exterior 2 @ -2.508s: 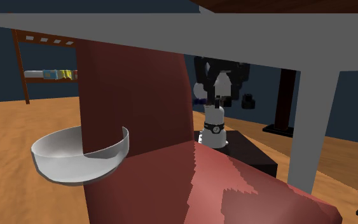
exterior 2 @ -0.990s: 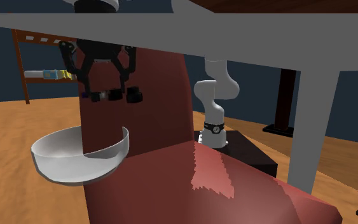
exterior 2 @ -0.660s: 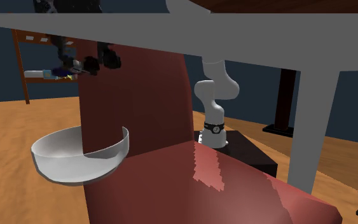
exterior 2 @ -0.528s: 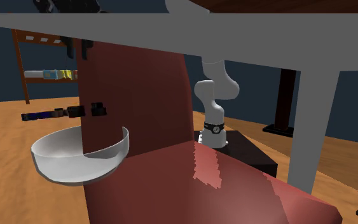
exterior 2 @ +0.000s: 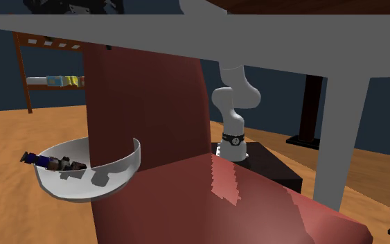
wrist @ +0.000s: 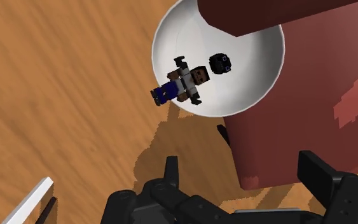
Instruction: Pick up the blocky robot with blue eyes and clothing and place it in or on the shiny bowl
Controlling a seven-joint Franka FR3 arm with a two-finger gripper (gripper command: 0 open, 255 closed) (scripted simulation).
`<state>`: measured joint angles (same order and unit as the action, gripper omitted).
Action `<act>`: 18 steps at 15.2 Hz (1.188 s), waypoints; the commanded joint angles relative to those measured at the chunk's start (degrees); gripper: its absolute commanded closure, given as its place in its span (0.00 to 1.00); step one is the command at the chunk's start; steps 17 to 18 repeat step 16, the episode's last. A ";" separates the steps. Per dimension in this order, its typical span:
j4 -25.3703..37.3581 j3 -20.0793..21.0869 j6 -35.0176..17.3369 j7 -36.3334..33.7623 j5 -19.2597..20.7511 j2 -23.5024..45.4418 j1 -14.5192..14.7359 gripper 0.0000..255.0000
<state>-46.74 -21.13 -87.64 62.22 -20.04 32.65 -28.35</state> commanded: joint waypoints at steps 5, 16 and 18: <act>-12.25 -1.80 -9.51 -5.34 1.67 -3.43 3.78 0.00; -30.84 -5.74 -32.21 -27.77 3.03 -0.63 9.67 0.00; -30.84 -5.74 -32.21 -27.77 3.03 -0.63 9.67 0.00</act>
